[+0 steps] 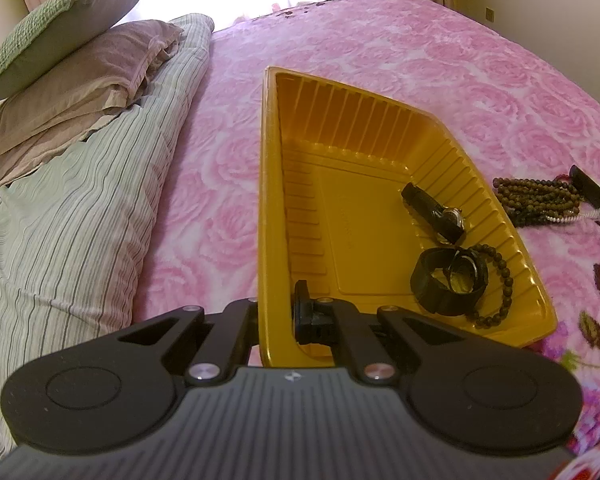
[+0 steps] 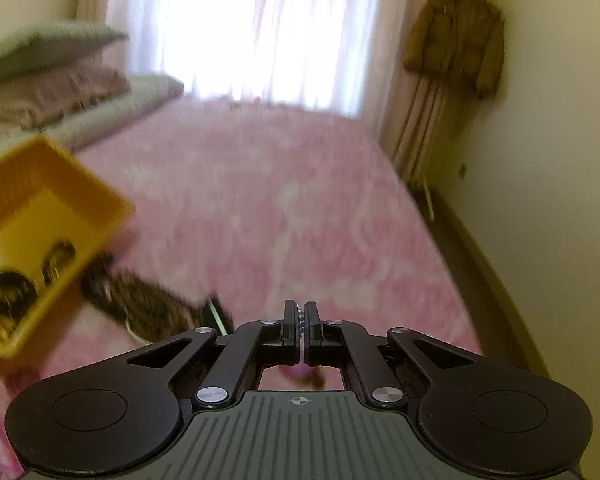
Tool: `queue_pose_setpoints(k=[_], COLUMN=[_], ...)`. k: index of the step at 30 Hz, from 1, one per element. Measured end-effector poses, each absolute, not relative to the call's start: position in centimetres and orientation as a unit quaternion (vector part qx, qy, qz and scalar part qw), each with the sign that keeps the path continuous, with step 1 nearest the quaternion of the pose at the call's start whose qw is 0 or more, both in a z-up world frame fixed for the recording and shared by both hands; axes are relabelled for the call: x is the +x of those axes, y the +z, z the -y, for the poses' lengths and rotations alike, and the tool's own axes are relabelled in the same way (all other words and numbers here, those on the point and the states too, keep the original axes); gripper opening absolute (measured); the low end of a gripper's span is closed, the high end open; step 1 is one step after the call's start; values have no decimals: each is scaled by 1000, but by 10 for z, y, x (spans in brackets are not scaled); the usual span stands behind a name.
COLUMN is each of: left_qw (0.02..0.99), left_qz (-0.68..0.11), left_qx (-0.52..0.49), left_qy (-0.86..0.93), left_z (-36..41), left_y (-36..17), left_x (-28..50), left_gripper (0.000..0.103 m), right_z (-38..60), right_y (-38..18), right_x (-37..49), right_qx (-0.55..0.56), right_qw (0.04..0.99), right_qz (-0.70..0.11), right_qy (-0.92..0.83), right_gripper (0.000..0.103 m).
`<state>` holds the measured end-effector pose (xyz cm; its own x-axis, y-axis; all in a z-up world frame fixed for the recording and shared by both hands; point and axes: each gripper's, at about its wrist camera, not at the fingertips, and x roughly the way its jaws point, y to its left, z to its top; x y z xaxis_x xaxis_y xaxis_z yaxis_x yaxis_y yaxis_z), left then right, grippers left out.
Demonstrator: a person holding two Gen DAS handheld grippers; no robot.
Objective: Organize jewelry
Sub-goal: 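Grasp the pearl necklace with the right gripper, then carry the pearl necklace into the yellow tray and open the right gripper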
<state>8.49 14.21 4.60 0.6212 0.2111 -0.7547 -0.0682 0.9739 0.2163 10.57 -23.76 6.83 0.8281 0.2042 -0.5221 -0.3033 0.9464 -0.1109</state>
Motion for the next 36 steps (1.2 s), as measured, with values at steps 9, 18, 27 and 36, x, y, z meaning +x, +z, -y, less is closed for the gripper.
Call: queue_pose_setpoints(k=[9,18,27,36], left_qw=[898,898,899,900], left_qz=[-426,-425,-425,-424], left_qx=[84,83,81,73], left_qy=[77,75,70,66], left_z=[-142,-142,-145,-150], left_y=[48,48,48,46], left_x=[83,83,84,84], left_gripper=[3,3,3,3], right_z=[232,214,147,54], right_y=[129,146,157,165], right_x=[95,107,126,137], right_qx=[-100,-126,-130,-166], right_qw=[966,950,914,867], right_qz=[-180,-184,-183,-166], right_qy=[159,220,338,439], right_gripper=[2,2,2,2])
